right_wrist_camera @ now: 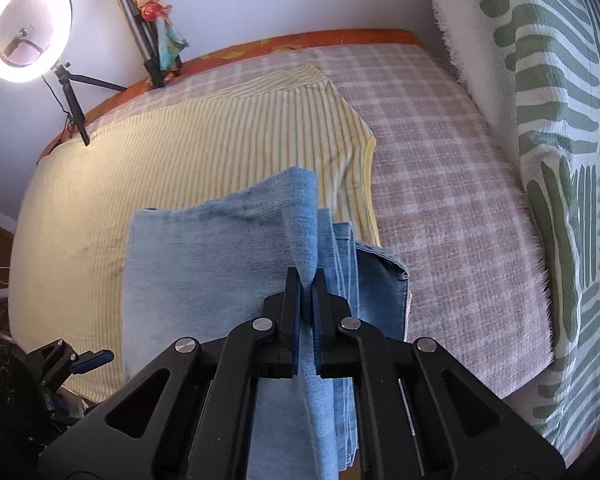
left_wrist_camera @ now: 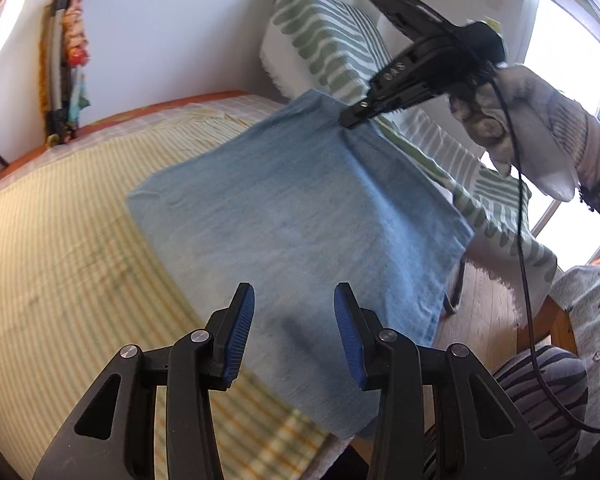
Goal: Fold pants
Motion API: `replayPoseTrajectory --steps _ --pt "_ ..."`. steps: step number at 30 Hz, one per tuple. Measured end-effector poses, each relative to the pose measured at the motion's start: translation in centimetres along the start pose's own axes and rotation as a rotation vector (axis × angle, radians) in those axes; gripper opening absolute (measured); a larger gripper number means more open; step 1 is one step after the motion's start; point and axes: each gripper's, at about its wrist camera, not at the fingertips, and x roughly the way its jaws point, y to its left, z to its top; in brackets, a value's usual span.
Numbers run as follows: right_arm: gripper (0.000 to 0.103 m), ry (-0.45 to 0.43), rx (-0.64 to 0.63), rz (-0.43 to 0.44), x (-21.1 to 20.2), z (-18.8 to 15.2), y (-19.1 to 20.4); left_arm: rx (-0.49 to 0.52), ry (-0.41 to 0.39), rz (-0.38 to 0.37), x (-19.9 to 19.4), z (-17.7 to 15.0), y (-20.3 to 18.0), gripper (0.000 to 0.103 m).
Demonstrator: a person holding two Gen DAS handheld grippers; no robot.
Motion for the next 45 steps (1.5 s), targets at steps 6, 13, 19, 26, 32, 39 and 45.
replayPoseTrajectory --steps 6,13,19,26,32,39,45 --pt "0.005 0.006 0.033 -0.026 3.1 -0.3 -1.8 0.048 0.060 0.003 2.3 -0.4 -1.1 0.039" --pt "0.029 -0.028 0.073 0.057 1.1 -3.6 -3.3 0.065 0.079 0.006 2.8 -0.2 -1.2 0.039" --pt "0.041 0.001 0.146 0.212 -1.2 -10.6 -5.2 0.012 0.017 0.013 0.1 0.9 0.2 0.039" --pt "0.041 0.068 0.163 0.219 -0.3 -13.9 -5.5 -0.074 0.020 0.039 -1.4 1.3 3.1 0.039" --pt "0.012 0.071 0.142 0.212 0.3 -14.0 -4.9 -0.113 0.033 0.063 -1.5 0.8 4.1 0.045" --pt "0.004 0.046 0.051 0.081 -0.8 -13.7 -3.2 -0.205 0.075 0.046 -1.0 0.7 5.8 0.052" --pt "0.000 0.093 -0.039 -0.068 0.2 -13.7 -2.9 -0.238 0.103 0.032 0.5 0.6 6.4 0.052"
